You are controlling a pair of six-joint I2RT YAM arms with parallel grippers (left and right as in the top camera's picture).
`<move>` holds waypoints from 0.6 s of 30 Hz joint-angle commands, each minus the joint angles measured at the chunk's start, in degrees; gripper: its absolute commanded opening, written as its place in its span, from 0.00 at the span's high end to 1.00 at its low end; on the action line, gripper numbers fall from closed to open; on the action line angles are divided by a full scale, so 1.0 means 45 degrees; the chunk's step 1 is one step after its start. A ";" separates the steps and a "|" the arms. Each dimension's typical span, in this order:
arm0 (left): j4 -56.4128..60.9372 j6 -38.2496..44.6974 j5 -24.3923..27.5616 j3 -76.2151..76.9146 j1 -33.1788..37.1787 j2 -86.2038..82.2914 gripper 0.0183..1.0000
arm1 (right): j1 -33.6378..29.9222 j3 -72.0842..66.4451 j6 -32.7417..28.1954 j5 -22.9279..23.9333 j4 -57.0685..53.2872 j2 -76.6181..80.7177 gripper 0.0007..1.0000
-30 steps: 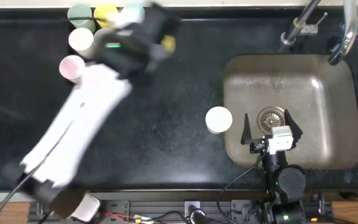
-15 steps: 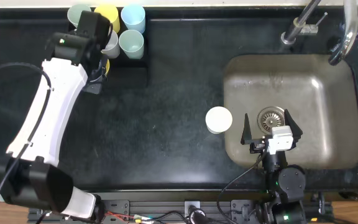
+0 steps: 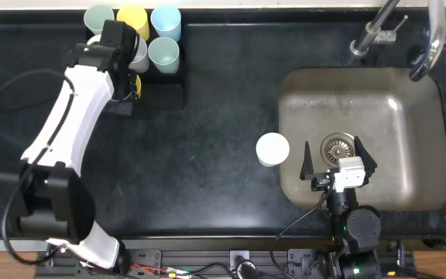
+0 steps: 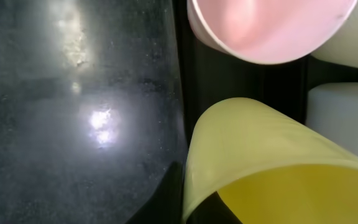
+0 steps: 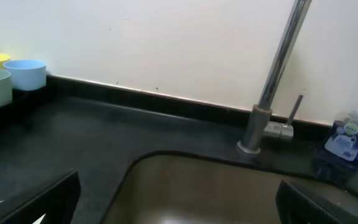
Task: Store Cups
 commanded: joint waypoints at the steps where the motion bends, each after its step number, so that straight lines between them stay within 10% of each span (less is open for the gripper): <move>1: 0.0223 -0.0277 0.0029 -0.0083 0.0039 0.0393 0.98 | -0.0073 -0.0170 0.0000 0.0058 0.0063 -0.0121 0.00; 18: 0.1069 -0.0228 0.0005 -0.0083 0.0180 0.1350 0.97 | -0.0073 -0.0170 0.0000 0.0058 0.0063 -0.0121 0.00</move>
